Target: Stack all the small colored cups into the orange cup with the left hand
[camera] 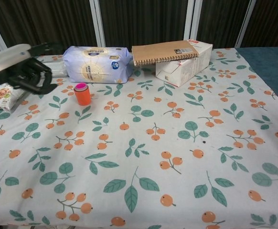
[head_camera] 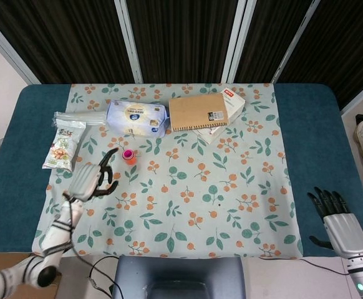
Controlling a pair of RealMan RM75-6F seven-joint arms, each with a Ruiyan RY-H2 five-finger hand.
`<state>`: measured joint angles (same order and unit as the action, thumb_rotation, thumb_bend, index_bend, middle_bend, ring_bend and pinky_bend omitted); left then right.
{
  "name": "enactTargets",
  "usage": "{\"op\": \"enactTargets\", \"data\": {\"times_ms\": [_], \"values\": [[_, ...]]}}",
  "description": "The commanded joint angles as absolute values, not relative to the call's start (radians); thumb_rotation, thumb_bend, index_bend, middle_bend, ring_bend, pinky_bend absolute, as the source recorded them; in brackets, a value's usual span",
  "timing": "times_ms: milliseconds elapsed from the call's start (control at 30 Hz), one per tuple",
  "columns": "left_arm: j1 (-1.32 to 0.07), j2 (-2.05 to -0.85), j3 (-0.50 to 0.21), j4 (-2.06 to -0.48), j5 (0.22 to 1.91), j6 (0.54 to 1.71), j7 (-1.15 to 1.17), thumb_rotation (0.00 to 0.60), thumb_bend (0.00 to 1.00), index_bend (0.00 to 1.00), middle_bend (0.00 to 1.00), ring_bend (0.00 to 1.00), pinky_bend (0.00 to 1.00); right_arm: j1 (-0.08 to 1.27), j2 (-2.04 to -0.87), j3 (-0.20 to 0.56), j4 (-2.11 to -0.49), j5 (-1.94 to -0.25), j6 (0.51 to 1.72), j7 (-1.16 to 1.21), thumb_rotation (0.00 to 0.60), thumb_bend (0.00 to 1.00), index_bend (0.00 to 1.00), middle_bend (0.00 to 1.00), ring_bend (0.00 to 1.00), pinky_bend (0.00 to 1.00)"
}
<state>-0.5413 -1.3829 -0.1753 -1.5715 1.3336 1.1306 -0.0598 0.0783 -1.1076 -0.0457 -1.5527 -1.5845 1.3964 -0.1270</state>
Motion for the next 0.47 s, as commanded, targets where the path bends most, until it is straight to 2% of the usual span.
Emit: {"op": "enactTargets", "data": {"times_ms": [33, 100, 200, 367, 467], "values": [[-0.287, -1.1, 0.114, -1.723, 1.642, 1.369, 0.016, 0.6, 0.39, 0.0, 0.01, 0.0, 0.12, 0.079, -1.106, -0.055, -1.557, -1.601, 1.394, -0.128, 0.6, 0.21, 0.0, 0.0, 0.0, 0.0], [-0.195, -1.111, 0.164, -1.696, 1.667, 1.463, 0.062, 0.6, 0.39, 0.0, 0.0, 0.0, 0.12, 0.077, -1.111, -0.058, -1.551, -1.621, 1.411, -0.12, 0.6, 0.21, 0.0, 0.0, 0.0, 0.0], [-0.124, -1.145, 0.184, -1.644, 1.674, 1.531, 0.094, 0.6, 0.39, 0.0, 0.0, 0.0, 0.12, 0.076, -1.121, -0.063, -1.54, -1.638, 1.42, -0.118, 0.6, 0.21, 0.0, 0.0, 0.0, 0.0], [-0.085, -1.172, 0.13, -1.606, 1.676, 1.628, 0.12, 0.6, 0.39, 0.0, 0.0, 0.0, 0.11, 0.076, -1.127, -0.06, -1.54, -1.64, 1.423, -0.126, 0.6, 0.21, 0.0, 0.0, 0.0, 0.0], [-0.079, -1.173, 0.128, -1.604, 1.676, 1.624, 0.101, 0.6, 0.39, 0.0, 0.0, 0.0, 0.1, 0.074, -1.128, -0.06, -1.542, -1.638, 1.425, -0.13, 0.6, 0.21, 0.0, 0.0, 0.0, 0.0]]}}
